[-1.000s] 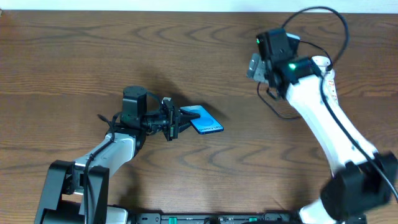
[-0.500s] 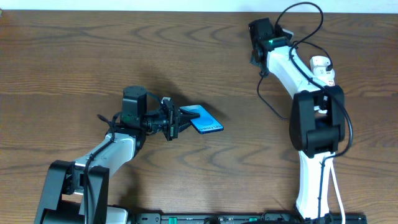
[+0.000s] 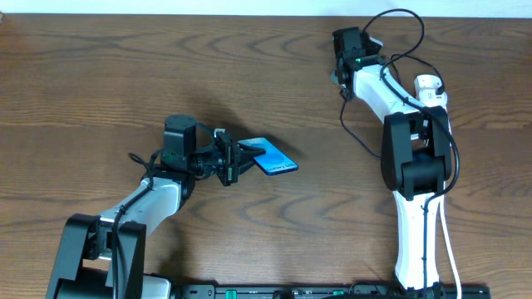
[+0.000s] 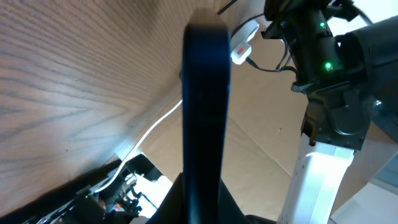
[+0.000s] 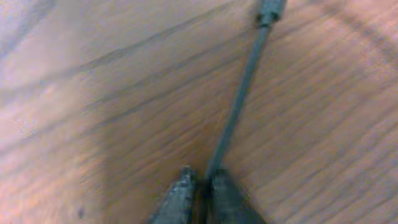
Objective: Plug charger to phone and switch on socket
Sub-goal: 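Reach the right gripper to the black cable near the power strip and grasp it, then carry the cable's USB-C plug with the right gripper toward the phone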
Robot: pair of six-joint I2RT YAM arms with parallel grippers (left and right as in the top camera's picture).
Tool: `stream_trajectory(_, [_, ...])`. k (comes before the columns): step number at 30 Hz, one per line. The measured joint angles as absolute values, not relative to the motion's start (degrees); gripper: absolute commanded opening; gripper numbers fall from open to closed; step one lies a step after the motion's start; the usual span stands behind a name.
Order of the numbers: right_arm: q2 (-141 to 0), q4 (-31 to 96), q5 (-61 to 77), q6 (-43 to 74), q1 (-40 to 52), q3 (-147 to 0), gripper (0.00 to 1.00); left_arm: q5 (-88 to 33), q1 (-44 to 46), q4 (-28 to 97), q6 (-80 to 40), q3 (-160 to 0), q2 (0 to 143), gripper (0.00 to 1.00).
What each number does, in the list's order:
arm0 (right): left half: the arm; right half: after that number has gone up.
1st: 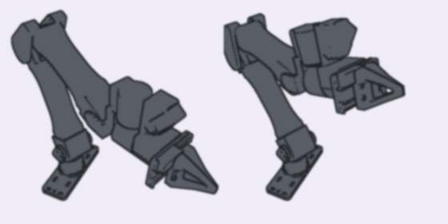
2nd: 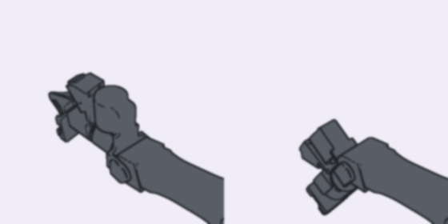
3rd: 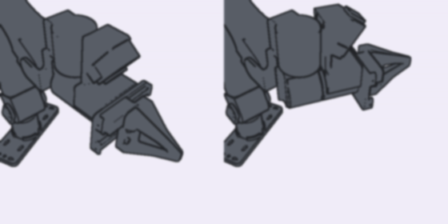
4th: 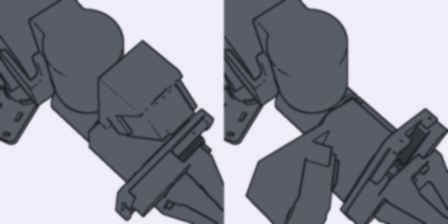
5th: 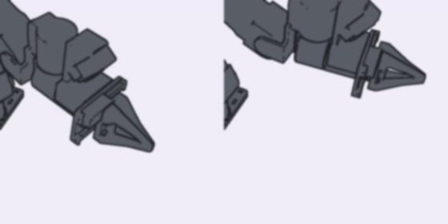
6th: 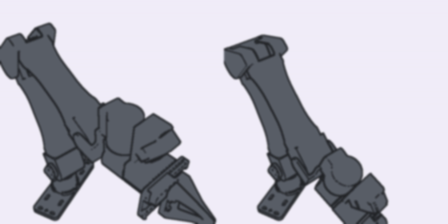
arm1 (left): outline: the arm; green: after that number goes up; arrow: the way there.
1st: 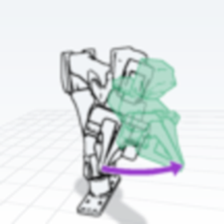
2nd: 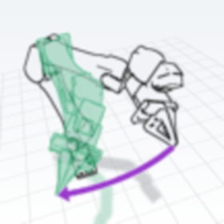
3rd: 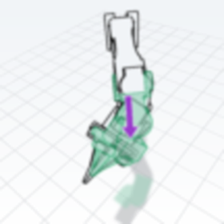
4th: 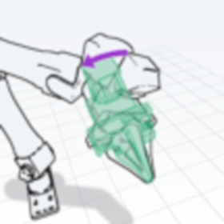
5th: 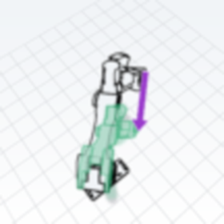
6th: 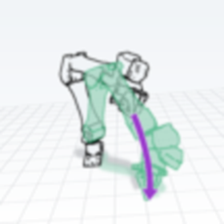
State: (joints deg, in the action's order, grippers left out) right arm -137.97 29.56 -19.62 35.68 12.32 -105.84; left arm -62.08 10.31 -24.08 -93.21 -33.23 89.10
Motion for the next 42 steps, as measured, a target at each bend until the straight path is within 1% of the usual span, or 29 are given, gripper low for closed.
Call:
stream_trajectory(4, [-136.16, 37.32, -13.23, 29.19, 12.08, -106.5, 0.01, -61.34, 10.31, -24.08, -93.21, -33.23, 89.1, 0.08])
stream_trajectory(8, [-132.33, 50.78, -8.73, 23.44, 12.19, -105.75, 0.02, -61.12, 10.31, -24.08, -93.21, -33.23, 89.1, 0.07])
stream_trajectory(10, [-128.01, 62.61, -7.51, 21.52, 12.19, -105.45, 0.06, -61.1, 10.31, -24.08, -93.21, -33.23, 89.1, 0.08])
stream_trajectory(12, [-124.97, 70.28, -6.2, 20.75, 12.19, -105.32, 0.17, -61.1, 10.31, -24.1, -93.21, -33.23, 89.1, 0.08])
stream_trajectory(13, [-124.03, 73.52, -5.32, 20.36, 12.19, -105.51, 0.22, -61.1, 10.31, -24.08, -93.21, -33.23, 89.1, 0.08])
stream_trajectory(14, [-123.66, 76.36, -4.54, 20.12, 12.19, -105.51, 0.35, -61.1, 10.31, -24.08, -93.21, -33.23, 89.1, 0.08])
stream_trajectory(16, [-123.59, 78.83, -3.68, 19.79, 12.19, -105.1, 0.57, -61.12, 10.31, -24.05, -93.21, -33.23, 89.1, 0.08])
stream_trajectory(17, [-123.61, 79.05, -3.44, 19.79, 12.19, -104.55, 0.61, -61.1, 10.31, -24.1, -93.21, -33.23, 89.1, 0.08])
stream_trajectory(18, [-123.61, 79.05, -3.31, 19.55, 12.19, -104.38, 0.69, -61.1, 10.31, -24.05, -93.21, -33.23, 89.1, 0.08])
stream_trajectory(20, [-123.61, 78.13, -3.14, 19.55, 12.19, -104.27, 0.73, -61.1, 10.31, -24.05, -93.21, -33.23, 89.1, 0.08])
stream_trajectory(26, [-123.61, 69.01, -2.96, 19.99, 12.23, -104.12, 0.67, -61.1, 10.31, -24.08, -93.21, -33.23, 89.1, 0.08])
stream_trajectory(29, [-123.61, 65.39, -3.73, 25.21, 12.47, -103.46, 0.65, -61.1, 10.31, -24.08, -93.21, -33.23, 89.1, 0.08])
stream_trajectory(34, [-123.61, 62.65, -7.27, 31.24, 13.43, -100.01, 0.67, -61.12, 10.31, -24.08, -92.97, -33.23, 89.1, 0.08])
stream_trajectory(42, [-123.33, 50.26, -10.09, 35.14, 14.55, -88.77, 0.66, -61.12, 10.31, -24.08, -92.95, -33.23, 89.1, 0.07])
